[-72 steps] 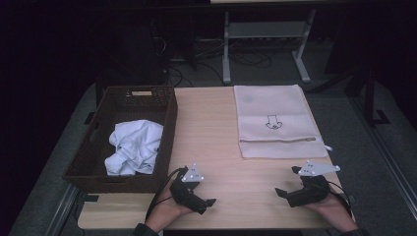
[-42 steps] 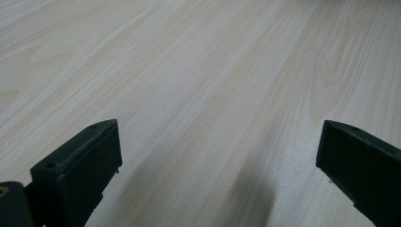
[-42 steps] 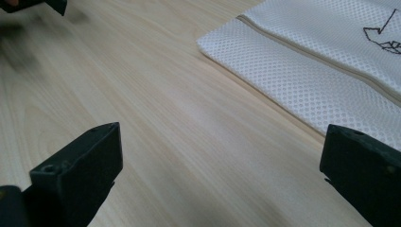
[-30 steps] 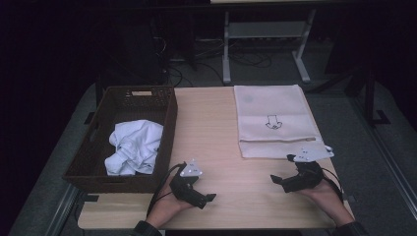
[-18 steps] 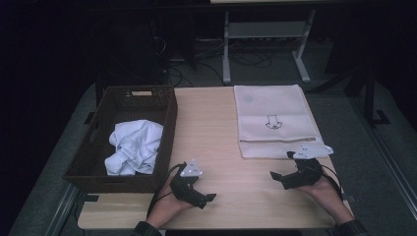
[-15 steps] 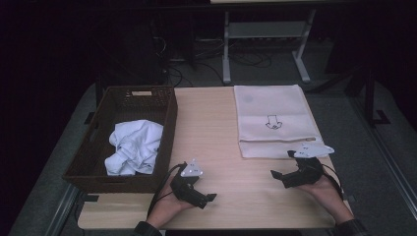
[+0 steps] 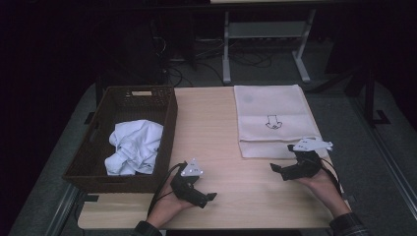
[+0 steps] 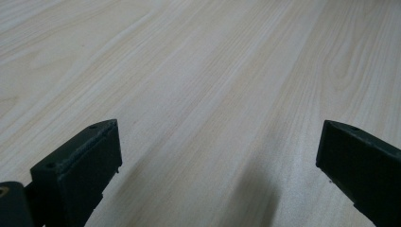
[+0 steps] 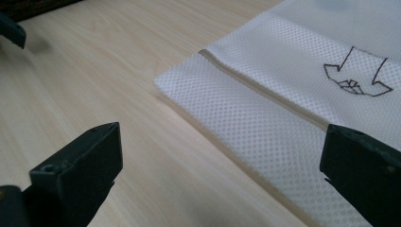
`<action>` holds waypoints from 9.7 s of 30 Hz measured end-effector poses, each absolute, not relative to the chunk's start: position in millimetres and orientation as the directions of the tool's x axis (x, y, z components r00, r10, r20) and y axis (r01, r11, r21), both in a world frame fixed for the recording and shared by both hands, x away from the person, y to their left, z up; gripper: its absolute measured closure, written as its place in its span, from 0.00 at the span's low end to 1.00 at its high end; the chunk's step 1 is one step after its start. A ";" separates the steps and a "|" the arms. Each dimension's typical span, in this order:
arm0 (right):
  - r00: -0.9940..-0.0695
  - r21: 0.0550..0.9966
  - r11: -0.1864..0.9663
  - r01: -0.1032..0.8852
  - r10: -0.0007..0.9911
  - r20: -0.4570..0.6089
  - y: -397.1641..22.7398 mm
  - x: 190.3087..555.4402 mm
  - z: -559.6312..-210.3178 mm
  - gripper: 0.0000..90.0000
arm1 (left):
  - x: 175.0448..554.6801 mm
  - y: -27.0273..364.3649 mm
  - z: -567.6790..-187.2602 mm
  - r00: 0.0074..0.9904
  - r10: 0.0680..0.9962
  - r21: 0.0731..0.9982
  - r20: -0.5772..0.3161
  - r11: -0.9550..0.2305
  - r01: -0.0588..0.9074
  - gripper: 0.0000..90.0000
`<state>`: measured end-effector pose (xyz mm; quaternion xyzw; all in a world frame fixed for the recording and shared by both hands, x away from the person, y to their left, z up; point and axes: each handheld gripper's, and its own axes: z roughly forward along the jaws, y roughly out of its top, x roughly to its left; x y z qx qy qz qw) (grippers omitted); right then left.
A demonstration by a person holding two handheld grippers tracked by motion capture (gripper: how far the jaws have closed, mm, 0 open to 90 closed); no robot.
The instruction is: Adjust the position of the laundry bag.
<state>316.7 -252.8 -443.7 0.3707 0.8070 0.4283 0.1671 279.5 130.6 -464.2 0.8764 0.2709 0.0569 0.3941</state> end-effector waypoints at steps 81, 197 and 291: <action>-0.608 0.767 0.350 0.537 0.791 0.065 -255.3 462.3 -418.6 0.17 | 275.3 131.7 -458.2 0.851 0.517 0.735 -0.094 -0.540 0.410 0.00; -0.689 0.612 0.521 0.595 0.723 0.054 -172.6 427.6 -462.6 0.99 | 270.7 143.1 -455.9 0.839 0.537 0.734 -0.086 -0.535 0.417 0.00; -0.741 0.694 0.486 0.531 0.664 0.102 -195.3 361.4 -428.5 0.39 | 272.7 150.0 -453.2 0.832 0.548 0.736 -0.090 -0.526 0.426 0.00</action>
